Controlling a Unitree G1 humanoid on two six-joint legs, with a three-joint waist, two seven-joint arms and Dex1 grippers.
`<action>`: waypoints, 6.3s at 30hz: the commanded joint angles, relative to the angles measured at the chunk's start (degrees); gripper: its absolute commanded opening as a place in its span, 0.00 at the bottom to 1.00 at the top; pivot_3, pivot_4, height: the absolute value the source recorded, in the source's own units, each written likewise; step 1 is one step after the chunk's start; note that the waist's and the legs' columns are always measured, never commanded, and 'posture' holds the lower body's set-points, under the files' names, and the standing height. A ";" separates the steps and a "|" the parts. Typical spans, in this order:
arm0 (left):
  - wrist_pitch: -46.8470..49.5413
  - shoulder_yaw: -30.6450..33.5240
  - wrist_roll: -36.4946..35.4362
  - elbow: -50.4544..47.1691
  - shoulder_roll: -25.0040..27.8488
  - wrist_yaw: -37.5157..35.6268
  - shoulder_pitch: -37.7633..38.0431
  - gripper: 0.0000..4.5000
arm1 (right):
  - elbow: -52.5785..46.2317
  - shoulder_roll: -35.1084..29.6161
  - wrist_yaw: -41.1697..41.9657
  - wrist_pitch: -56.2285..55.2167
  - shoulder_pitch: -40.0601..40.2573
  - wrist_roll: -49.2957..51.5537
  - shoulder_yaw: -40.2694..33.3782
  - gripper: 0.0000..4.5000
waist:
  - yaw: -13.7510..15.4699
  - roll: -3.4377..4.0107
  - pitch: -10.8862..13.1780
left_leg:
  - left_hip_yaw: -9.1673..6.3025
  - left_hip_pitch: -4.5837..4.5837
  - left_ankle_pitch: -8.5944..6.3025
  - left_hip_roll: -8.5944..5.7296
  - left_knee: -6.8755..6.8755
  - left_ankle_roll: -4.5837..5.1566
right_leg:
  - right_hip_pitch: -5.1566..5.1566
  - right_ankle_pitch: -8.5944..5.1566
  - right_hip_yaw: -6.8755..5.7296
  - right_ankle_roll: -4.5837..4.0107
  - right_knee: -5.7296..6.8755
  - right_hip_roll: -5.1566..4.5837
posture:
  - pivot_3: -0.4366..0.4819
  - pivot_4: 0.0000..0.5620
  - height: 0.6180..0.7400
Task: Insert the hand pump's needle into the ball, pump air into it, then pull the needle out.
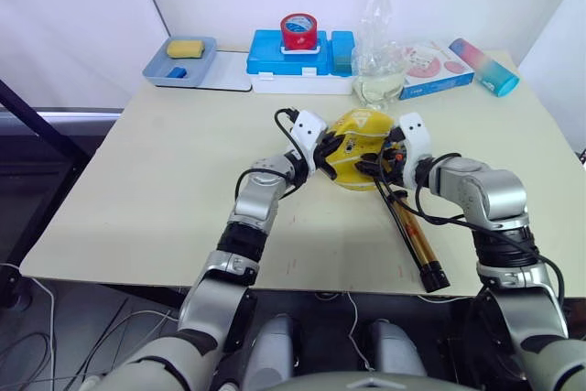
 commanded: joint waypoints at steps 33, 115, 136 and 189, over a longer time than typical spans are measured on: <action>2.15 -3.80 1.12 4.84 -1.49 -1.99 0.45 0.00 | 0.77 -7.22 1.87 5.67 -9.69 -8.34 20.54 0.00 | -0.47 -0.04 0.02 | 1.75 0.27 -0.66 -0.62 0.44 1.11 | -0.20 0.62 0.34 0.81 -0.41 -1.75 | 0.48 0.27 1.00; -2.77 -2.83 1.88 12.58 -2.01 -3.05 -2.37 0.00 | 15.80 21.45 -15.54 19.04 -7.74 -11.36 -5.63 0.00 | -0.42 0.63 -1.61 | 1.10 0.47 -0.93 0.37 0.58 0.27 | 0.07 0.71 -2.58 0.17 -0.40 -1.07 | 0.48 0.27 1.00; -3.57 -2.38 2.04 13.96 -1.52 -3.25 -3.28 0.00 | 2.04 13.78 -13.31 22.84 -3.68 -5.87 -2.16 0.99 | -0.04 1.03 -1.02 | 1.04 0.27 -0.94 0.31 0.58 0.29 | 0.07 0.72 -2.65 0.19 -0.74 -1.11 | 0.48 0.27 1.00; -4.12 -3.18 2.29 13.84 -1.77 -4.84 -4.86 0.00 | 4.90 -24.29 41.94 -62.54 43.35 13.55 -26.84 0.99 | 0.98 -0.01 1.17 | 0.57 -0.68 -1.36 -1.74 0.75 1.51 | -0.28 1.31 5.46 1.94 -2.36 1.24 | 0.48 0.27 1.00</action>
